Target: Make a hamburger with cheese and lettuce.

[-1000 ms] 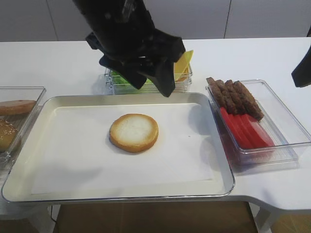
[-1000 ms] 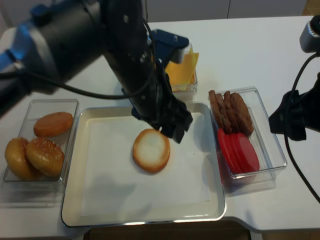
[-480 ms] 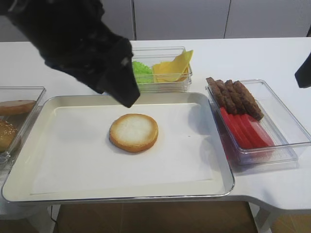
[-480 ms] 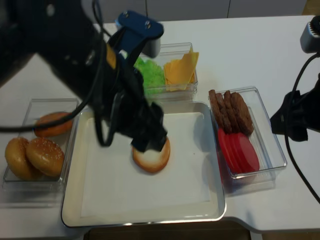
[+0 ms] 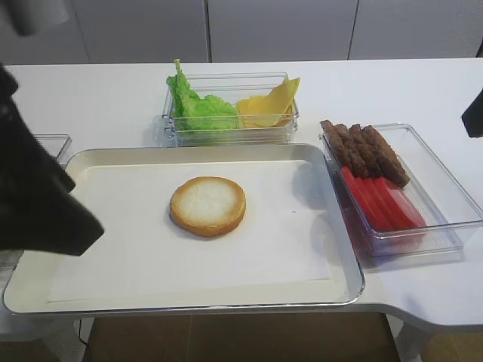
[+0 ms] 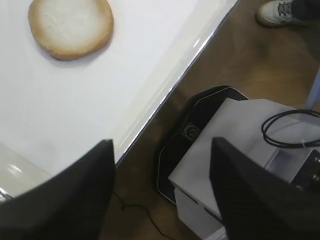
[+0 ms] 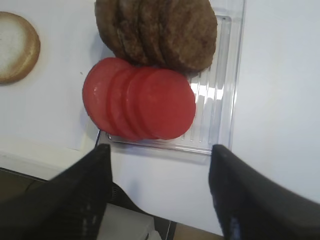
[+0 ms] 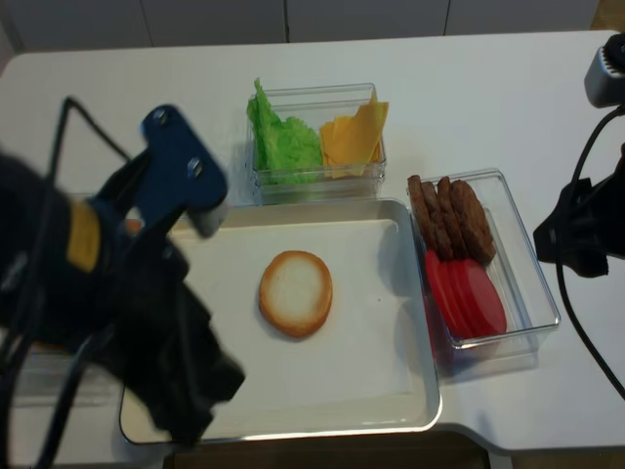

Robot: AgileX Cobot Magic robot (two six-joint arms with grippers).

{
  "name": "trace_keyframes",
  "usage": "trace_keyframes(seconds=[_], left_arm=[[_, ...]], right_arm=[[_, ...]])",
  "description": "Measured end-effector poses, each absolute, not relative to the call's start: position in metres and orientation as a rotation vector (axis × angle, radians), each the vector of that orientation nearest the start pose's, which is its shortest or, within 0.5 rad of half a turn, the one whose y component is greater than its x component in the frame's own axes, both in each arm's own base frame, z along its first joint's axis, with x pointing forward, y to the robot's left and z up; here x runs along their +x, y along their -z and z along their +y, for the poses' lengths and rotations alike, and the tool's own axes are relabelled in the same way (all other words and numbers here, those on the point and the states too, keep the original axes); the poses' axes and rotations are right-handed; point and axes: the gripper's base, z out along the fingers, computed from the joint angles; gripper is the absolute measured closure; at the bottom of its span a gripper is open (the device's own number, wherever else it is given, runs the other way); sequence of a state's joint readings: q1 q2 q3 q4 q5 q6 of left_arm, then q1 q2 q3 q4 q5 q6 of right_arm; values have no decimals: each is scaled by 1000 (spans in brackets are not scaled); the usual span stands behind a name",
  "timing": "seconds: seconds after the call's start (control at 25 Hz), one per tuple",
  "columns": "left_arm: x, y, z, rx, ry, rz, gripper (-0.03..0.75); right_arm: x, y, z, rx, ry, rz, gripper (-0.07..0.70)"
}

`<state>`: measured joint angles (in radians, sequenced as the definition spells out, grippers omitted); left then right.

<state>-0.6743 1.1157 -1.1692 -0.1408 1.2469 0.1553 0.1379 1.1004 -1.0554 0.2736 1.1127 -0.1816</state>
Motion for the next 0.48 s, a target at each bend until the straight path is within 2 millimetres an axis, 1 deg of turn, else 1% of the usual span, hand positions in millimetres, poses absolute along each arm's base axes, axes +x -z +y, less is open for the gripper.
trace_keyframes(seconds=[0.32,0.48], left_arm=[[100,-355,-94,1120,340,2409,269],[71,-344,-77,1152,397,2351,269]], right_arm=[[194,-348,50,-344,-357,2602,192],[191,-350,49,-349,-355,2589,202]])
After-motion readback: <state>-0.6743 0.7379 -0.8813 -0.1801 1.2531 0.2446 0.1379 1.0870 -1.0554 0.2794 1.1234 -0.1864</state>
